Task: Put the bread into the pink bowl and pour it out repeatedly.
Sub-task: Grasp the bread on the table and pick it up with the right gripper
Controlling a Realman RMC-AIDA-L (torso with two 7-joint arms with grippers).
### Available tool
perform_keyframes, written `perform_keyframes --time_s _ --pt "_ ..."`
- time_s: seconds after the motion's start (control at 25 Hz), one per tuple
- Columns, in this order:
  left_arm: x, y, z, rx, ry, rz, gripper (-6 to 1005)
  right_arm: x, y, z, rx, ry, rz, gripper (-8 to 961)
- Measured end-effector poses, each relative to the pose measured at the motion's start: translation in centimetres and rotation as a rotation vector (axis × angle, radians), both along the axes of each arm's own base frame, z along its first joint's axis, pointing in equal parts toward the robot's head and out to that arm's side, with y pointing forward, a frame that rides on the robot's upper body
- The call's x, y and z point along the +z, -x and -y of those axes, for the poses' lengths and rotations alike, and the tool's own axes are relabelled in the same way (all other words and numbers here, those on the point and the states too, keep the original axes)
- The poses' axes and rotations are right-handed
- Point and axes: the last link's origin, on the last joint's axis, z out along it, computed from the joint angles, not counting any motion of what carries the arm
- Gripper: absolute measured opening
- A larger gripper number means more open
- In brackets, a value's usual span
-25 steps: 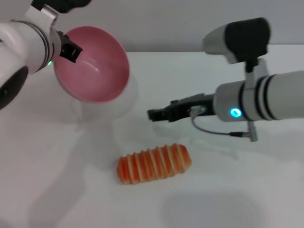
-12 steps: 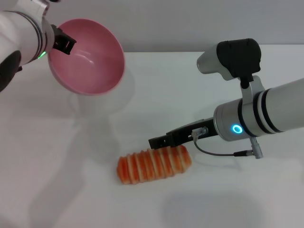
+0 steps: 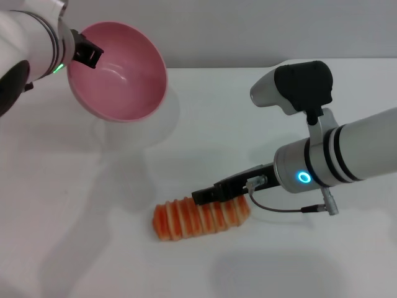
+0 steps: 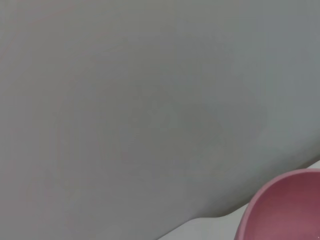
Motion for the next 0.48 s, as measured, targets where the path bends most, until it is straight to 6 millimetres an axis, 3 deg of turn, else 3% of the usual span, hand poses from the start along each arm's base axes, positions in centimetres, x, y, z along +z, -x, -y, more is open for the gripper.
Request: perform_keyframes --time_s 0.48 --pt "-0.1 -0.3 -0.1 -0.012 0.005 0.001 45 -1.7 -1.0 -0.2 -0.013 0.027 0.04 678"
